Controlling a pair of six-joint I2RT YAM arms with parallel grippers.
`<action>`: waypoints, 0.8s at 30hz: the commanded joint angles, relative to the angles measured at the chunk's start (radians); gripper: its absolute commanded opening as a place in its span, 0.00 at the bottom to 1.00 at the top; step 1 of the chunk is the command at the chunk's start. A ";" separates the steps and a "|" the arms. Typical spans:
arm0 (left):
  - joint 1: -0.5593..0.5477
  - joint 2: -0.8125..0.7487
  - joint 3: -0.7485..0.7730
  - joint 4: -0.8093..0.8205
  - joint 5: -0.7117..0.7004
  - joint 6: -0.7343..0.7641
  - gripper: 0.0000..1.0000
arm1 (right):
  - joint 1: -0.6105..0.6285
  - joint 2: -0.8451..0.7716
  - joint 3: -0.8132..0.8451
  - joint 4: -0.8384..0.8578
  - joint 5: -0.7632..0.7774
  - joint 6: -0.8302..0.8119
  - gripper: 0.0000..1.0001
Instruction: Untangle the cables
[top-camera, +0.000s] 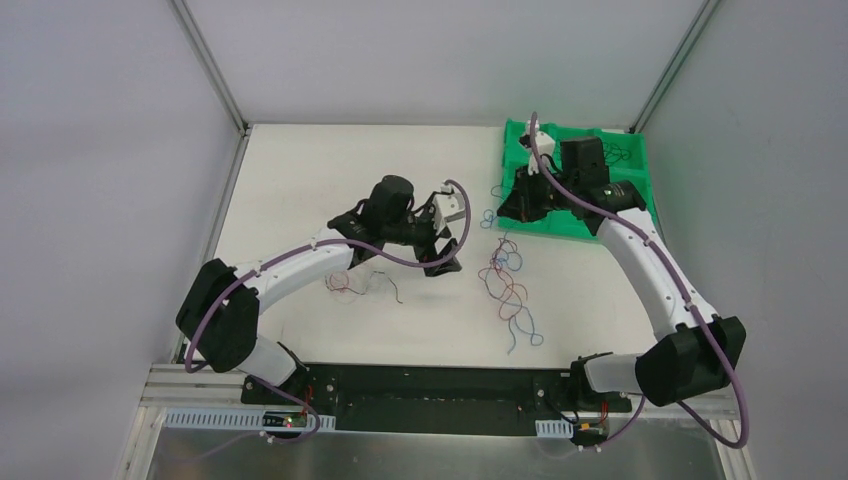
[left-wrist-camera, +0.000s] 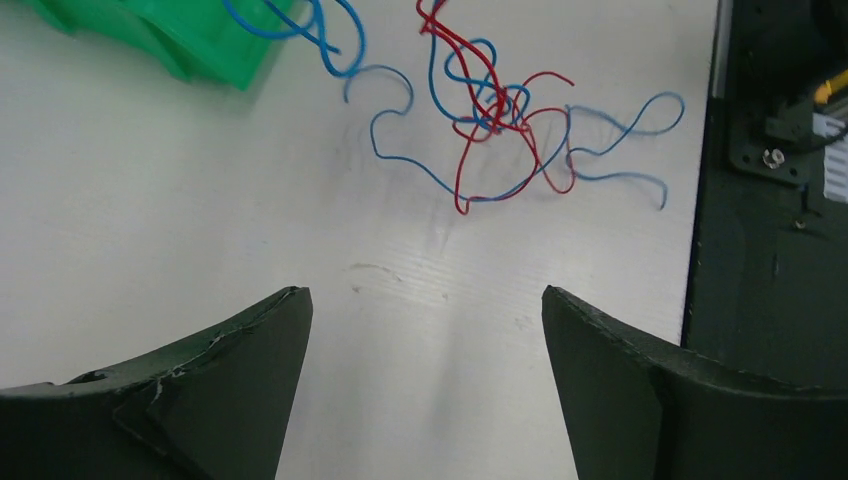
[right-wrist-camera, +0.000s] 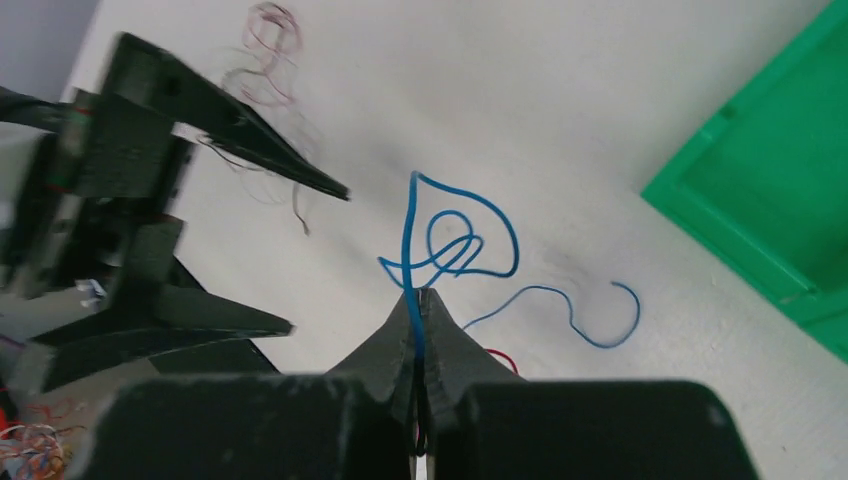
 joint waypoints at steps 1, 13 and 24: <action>0.004 -0.013 0.047 0.212 -0.122 -0.108 0.89 | 0.034 -0.032 0.112 0.079 -0.077 0.180 0.00; -0.026 0.086 0.160 0.401 -0.306 -0.318 0.86 | 0.124 0.011 0.323 0.172 -0.031 0.376 0.00; 0.059 0.016 -0.071 0.287 -0.162 -0.275 0.32 | 0.123 0.110 0.618 0.180 0.024 0.439 0.00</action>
